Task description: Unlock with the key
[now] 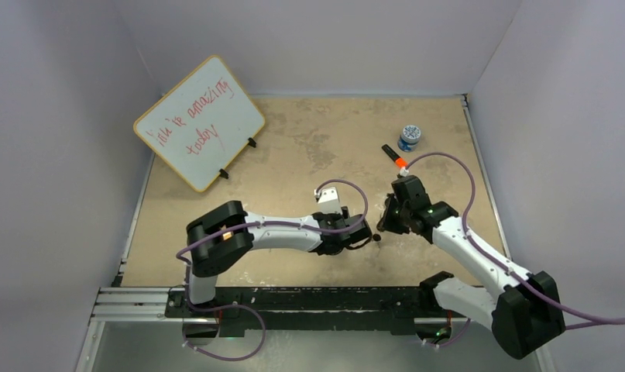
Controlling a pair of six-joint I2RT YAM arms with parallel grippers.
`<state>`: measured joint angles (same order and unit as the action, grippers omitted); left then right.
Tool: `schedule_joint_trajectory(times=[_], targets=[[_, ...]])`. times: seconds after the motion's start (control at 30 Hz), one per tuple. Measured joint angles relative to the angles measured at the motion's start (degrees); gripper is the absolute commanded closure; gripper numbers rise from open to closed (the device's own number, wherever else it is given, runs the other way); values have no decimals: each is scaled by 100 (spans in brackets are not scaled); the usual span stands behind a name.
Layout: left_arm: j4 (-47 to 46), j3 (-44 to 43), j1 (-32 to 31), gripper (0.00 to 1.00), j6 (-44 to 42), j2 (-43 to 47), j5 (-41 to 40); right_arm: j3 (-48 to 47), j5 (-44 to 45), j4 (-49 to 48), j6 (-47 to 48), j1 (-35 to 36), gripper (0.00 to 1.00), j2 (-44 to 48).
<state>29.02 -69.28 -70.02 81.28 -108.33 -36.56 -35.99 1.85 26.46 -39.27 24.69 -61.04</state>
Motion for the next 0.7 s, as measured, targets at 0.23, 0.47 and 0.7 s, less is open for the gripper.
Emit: schedule_joint_trajectory(times=[0.23, 0.47, 0.7], targets=[[92, -343, -179, 66, -4, -334, -31, 0, -9, 46, 92, 0, 100, 540], [199, -601, -219, 93, -42, -551, -225, 44, -127, 74, 199, 0, 100, 647], [195, -706, -221, 100, -656, -619, -264, 57, -240, 129, 442, 0, 100, 750]])
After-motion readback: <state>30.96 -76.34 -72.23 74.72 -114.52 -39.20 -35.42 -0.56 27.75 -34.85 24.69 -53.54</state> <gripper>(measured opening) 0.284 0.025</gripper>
